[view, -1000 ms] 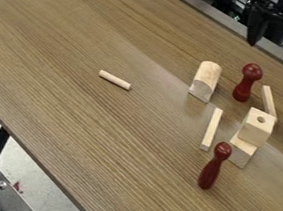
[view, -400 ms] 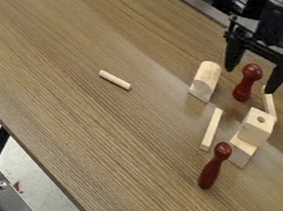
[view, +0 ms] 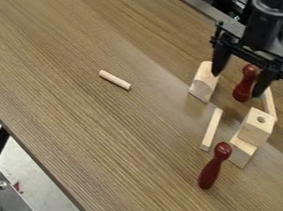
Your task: Put the block on top on the other block
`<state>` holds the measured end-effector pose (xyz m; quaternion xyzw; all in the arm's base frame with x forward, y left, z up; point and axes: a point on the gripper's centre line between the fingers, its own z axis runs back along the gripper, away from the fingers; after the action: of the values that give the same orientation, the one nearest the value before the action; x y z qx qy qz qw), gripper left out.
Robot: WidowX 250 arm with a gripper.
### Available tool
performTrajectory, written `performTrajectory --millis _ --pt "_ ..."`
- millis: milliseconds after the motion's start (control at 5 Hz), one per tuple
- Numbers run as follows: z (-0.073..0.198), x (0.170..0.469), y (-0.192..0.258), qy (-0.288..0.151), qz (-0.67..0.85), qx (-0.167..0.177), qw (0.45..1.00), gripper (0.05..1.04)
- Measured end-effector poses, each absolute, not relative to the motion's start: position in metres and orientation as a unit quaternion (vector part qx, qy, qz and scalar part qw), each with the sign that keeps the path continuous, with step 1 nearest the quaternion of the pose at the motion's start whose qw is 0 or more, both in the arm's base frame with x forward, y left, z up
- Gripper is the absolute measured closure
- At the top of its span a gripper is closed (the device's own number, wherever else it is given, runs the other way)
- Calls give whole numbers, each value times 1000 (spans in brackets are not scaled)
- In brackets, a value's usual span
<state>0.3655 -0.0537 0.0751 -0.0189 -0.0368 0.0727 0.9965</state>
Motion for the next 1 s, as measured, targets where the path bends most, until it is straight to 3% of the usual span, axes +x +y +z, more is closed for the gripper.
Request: performTrajectory --millis 600,800,1000 --pt "46 375 -14 -1 101 -26 995 119" --pt "25 379 -14 22 90 -25 995 388" --pt "23 381 -13 23 87 -21 996 461"
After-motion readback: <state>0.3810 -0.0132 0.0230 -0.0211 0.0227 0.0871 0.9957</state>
